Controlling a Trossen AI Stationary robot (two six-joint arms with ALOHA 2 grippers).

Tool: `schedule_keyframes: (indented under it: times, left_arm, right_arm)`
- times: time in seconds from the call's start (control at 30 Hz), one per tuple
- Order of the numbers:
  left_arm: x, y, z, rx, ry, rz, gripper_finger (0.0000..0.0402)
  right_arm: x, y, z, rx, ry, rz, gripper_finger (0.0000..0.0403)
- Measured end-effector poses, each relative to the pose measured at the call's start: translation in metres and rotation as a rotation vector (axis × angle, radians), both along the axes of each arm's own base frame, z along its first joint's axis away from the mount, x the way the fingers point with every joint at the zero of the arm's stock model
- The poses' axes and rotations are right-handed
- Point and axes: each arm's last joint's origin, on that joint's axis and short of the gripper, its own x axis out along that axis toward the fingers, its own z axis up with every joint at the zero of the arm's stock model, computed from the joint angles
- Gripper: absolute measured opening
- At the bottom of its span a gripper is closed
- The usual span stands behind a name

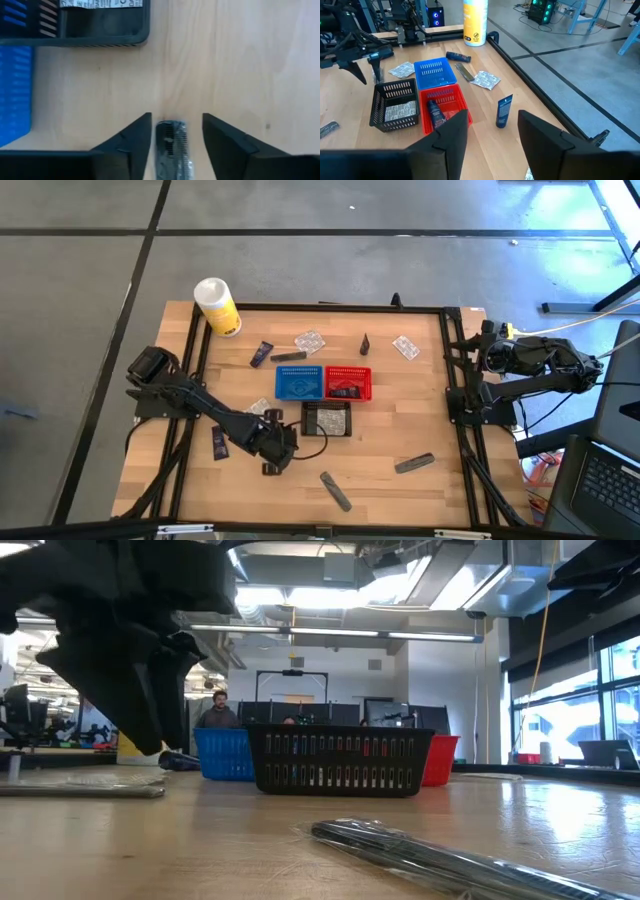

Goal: Pick & Place Travel size toiletries
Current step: Put the black comb into the blue bin

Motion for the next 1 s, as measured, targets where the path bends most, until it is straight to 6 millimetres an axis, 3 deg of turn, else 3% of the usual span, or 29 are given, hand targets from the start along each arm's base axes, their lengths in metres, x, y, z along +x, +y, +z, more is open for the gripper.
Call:
schedule_keyframes:
  times: [0.27, 0.6, 1.0]
  left_arm:
    - [-0.001, -0.008, 0.001, -0.044, -0.027, 0.003, 0.0211]
    - [-0.001, -0.016, -0.013, -0.007, -0.002, -0.018, 0.0176]
    - [0.003, -0.011, -0.028, 0.01, 0.067, -0.017, 0.0161]
  right_arm:
    - [0.0, 0.0, 0.0, 0.0, -0.001, 0.0, 0.0186]
    - [0.0, 0.0, 0.0, 0.0, -0.001, 0.0, 0.0191]
    - [0.0, 0.0, 0.0, 0.0, -0.001, 0.0, 0.0167]
